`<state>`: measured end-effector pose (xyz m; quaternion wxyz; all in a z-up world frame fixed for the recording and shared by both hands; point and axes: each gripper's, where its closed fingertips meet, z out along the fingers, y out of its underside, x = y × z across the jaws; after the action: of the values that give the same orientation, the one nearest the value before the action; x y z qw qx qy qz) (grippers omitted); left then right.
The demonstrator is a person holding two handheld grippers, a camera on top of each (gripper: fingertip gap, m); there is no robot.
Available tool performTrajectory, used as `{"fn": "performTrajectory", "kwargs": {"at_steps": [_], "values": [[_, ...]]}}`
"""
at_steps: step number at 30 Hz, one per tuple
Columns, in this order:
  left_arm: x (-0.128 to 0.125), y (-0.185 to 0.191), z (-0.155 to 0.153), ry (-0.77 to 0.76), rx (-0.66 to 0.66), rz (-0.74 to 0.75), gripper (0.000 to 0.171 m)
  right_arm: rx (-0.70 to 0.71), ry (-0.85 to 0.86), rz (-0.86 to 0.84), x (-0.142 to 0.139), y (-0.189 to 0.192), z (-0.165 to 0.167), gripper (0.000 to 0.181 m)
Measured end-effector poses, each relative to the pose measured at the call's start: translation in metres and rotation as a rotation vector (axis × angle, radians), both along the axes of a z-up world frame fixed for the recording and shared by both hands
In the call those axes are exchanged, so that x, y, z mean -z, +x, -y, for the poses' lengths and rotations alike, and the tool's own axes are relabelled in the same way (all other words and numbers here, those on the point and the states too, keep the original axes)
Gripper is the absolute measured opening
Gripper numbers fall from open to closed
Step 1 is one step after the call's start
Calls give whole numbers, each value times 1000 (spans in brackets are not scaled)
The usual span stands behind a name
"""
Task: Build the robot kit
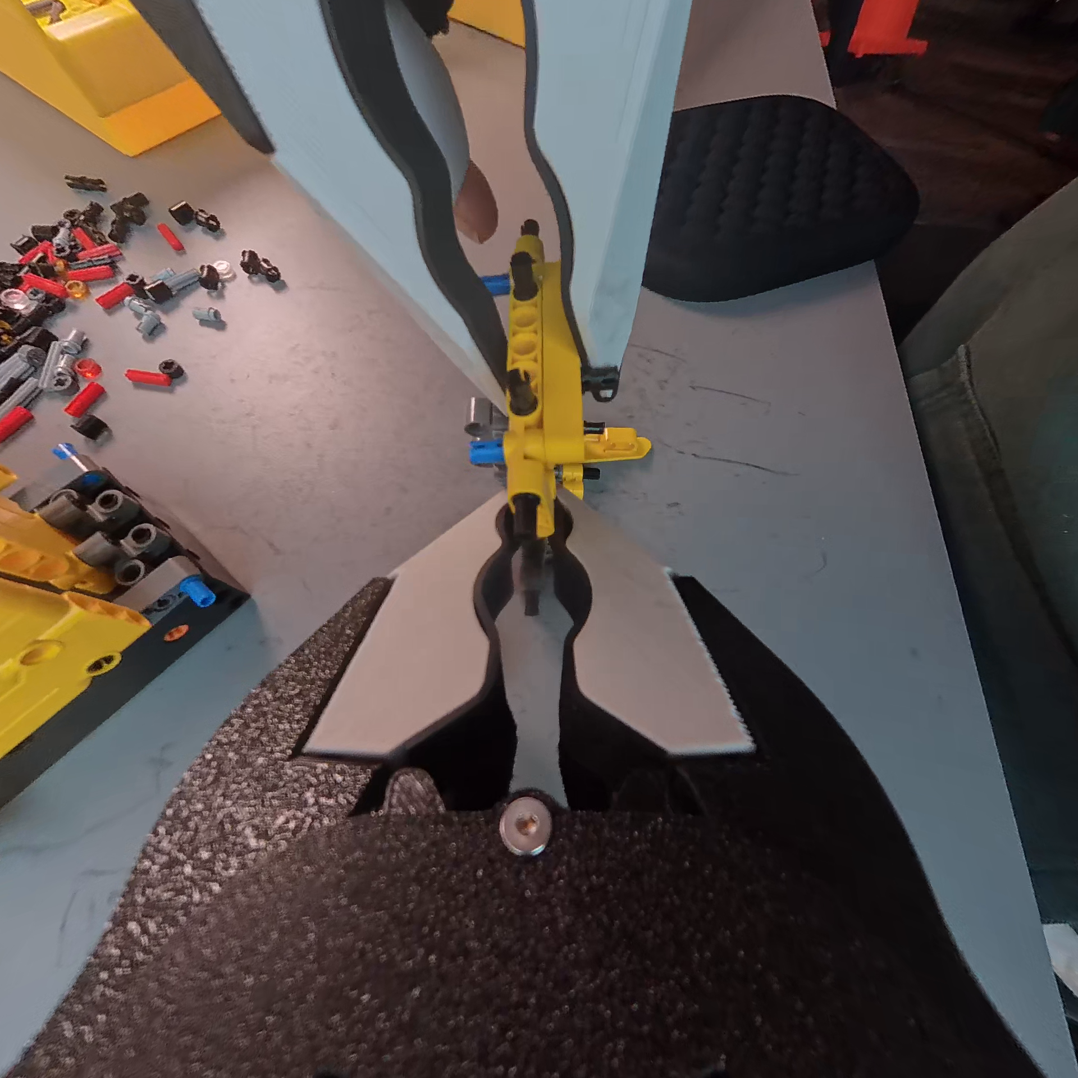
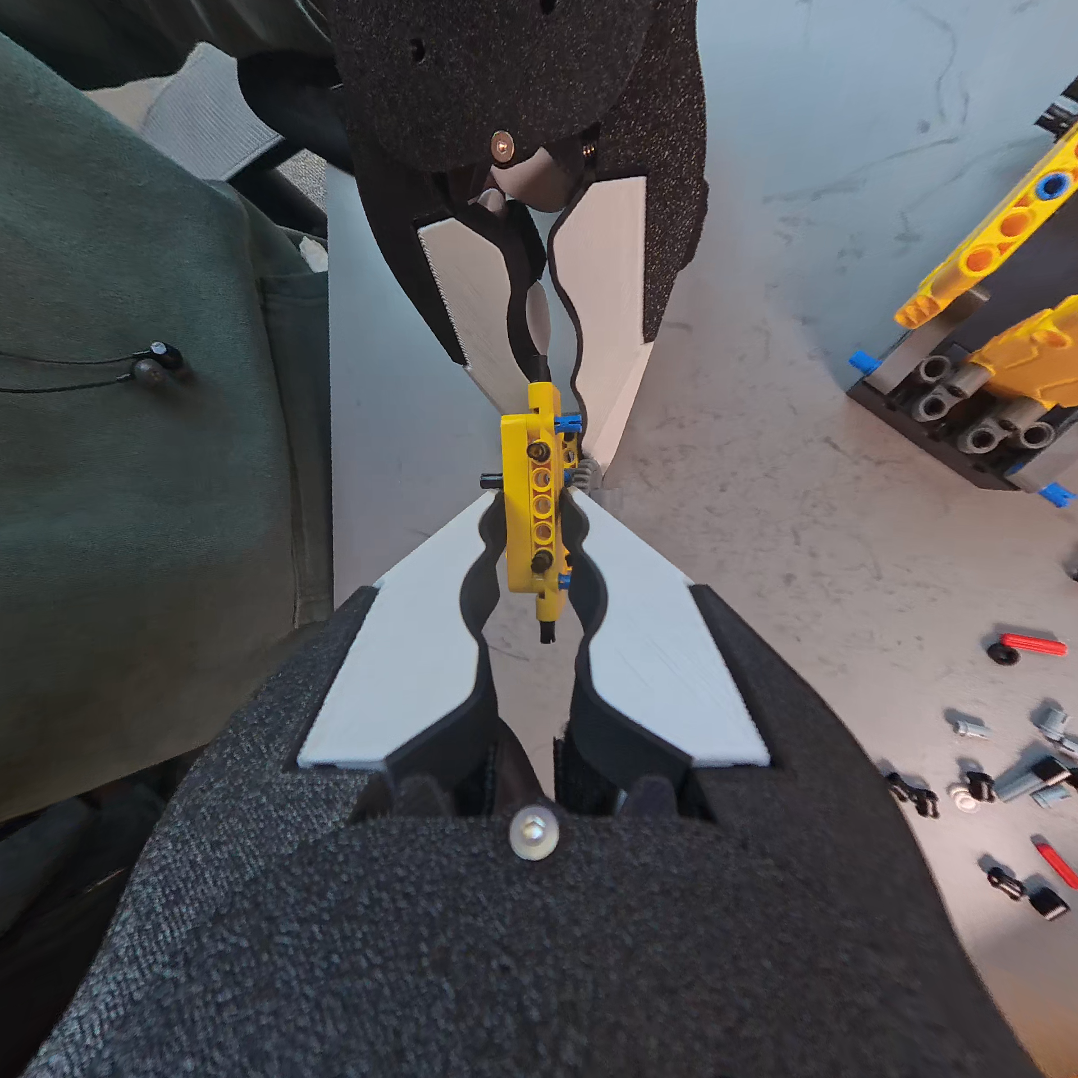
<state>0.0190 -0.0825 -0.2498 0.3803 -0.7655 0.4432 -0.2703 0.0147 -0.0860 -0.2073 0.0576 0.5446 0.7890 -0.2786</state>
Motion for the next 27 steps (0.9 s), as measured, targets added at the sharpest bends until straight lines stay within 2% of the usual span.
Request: {"fn": "performTrajectory", "kwargs": {"at_steps": [14, 27], "values": [[0, 0, 1, -61, 9, 33, 7, 56, -74, -46, -1, -1, 0, 17], [-1, 0, 2, -74, 5, 42, 7, 15, -30, -52, 0, -1, 0, 17]]}}
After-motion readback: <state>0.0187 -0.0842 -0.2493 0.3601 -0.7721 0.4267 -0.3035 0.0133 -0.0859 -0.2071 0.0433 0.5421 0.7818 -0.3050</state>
